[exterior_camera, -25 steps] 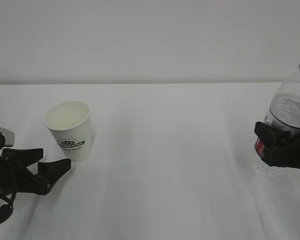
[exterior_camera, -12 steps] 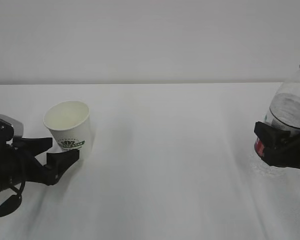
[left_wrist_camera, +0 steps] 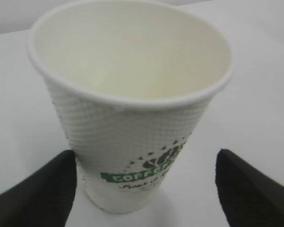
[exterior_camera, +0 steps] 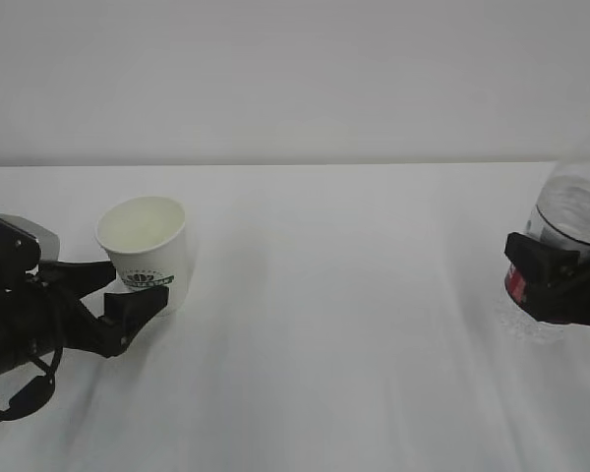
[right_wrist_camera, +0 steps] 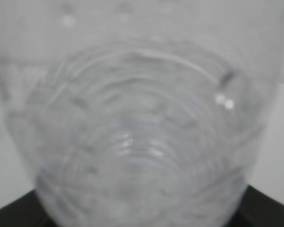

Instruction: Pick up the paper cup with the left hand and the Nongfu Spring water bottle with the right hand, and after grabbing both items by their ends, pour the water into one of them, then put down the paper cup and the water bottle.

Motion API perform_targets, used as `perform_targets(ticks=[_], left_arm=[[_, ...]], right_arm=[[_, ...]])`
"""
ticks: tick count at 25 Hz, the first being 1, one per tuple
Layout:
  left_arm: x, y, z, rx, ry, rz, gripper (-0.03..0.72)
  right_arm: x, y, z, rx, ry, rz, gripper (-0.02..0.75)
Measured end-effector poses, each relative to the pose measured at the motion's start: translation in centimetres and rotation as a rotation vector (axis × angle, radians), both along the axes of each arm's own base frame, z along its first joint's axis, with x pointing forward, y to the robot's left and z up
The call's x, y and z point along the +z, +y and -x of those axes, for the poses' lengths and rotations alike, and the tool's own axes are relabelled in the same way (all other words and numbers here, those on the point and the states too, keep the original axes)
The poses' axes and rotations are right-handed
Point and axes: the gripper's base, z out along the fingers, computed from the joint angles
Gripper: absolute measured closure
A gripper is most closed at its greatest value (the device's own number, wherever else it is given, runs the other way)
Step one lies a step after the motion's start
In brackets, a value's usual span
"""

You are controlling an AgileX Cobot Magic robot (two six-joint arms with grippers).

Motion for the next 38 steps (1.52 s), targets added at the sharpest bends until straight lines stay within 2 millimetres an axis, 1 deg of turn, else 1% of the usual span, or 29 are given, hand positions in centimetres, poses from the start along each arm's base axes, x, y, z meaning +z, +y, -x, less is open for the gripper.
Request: perform_targets(ticks=[4,9,12,21,29,33,38], left_arm=[[-0.2,0.0,0.0,0.004,0.007,-0.001,-0.004],[-2.0,-0.1,-0.5,-0.001,0.053,-0.010,-0.004],[-2.5,-0.5,-0.7,-0.006,0.061,-0.011,-0.004],[-2.0,-0.7,-2.2,0.022,0.016,-0.001,-0.004],[-2.4,-1.0,-3.3,0.016,-0.003,0.003,-0.004],[-2.3,-1.5,-3.3,0.001,-0.007,0.004,-0.004],[-2.4,-1.5,-3.3,0.010,-0.005,0.004,-0.004]], right_arm=[[0.2,0.0,0.0,0.000,-0.005,0.000,0.284],[0.1,0.0,0.0,0.000,0.000,0.001,0.284],[0.1,0.0,0.1,0.000,0.000,0.002,0.284],[0.1,0.0,0.1,0.000,0.002,0.002,0.284],[0.1,0.0,0.1,0.000,0.002,0.002,0.284],[0.1,0.0,0.1,0.000,0.002,0.002,0.285],[0.1,0.0,0.1,0.000,0.002,0.002,0.285]])
